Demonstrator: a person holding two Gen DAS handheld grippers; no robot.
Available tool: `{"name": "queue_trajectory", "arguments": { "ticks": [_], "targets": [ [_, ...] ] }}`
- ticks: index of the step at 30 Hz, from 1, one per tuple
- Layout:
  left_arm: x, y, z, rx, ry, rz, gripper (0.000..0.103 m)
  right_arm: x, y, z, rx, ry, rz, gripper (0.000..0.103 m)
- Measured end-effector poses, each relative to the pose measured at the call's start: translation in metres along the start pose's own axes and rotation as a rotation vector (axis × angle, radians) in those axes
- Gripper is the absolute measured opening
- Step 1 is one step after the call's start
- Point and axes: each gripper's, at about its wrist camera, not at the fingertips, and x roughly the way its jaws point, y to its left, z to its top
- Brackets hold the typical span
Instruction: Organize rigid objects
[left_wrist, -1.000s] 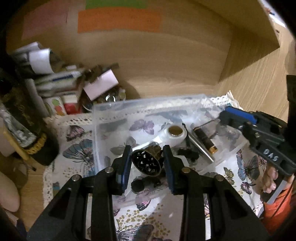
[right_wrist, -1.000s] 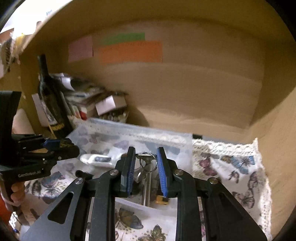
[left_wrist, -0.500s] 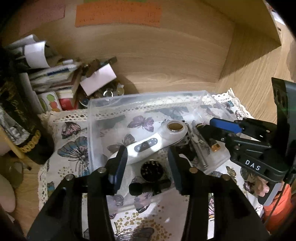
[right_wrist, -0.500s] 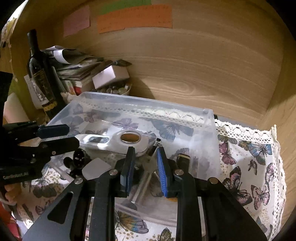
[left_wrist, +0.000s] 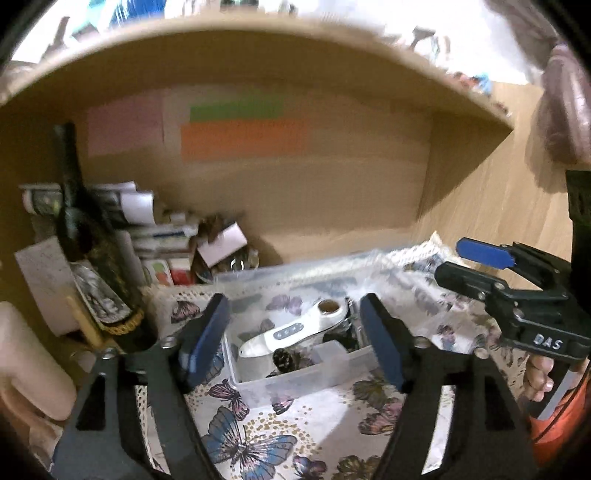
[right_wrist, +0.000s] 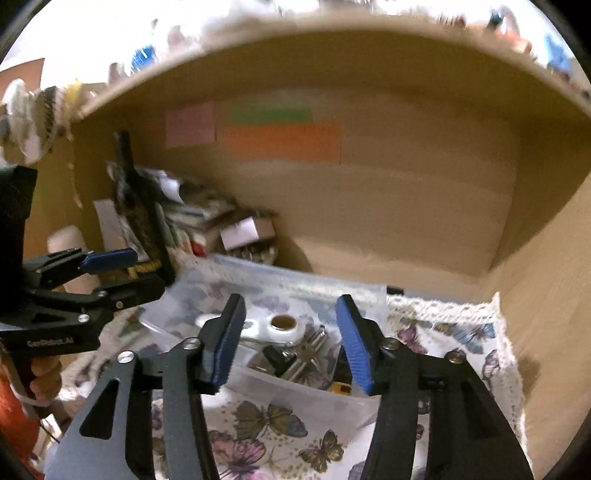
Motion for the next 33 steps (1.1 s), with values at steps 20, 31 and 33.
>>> {"name": "queue_trajectory", "arguments": {
  "ticks": [20,31,33],
  "targets": [
    [-0.079,-0.025,-0.024,-0.031,-0.143,0.009,0.102,-0.088,0.021,-0.030,0.058,-0.165,-0.064,0.103],
    [-0.081,-0.022,-0.025,-0.029,-0.149,0.013,0.102,-0.091,0.024,-0.030,0.063,-0.178,-0.067,0.103],
    [-0.081,-0.022,-0.024,-0.026,-0.151,0.015,0.103,-0.091,0.024,-0.030,0.064,-0.180,-0.065,0.103]
  ]
}}
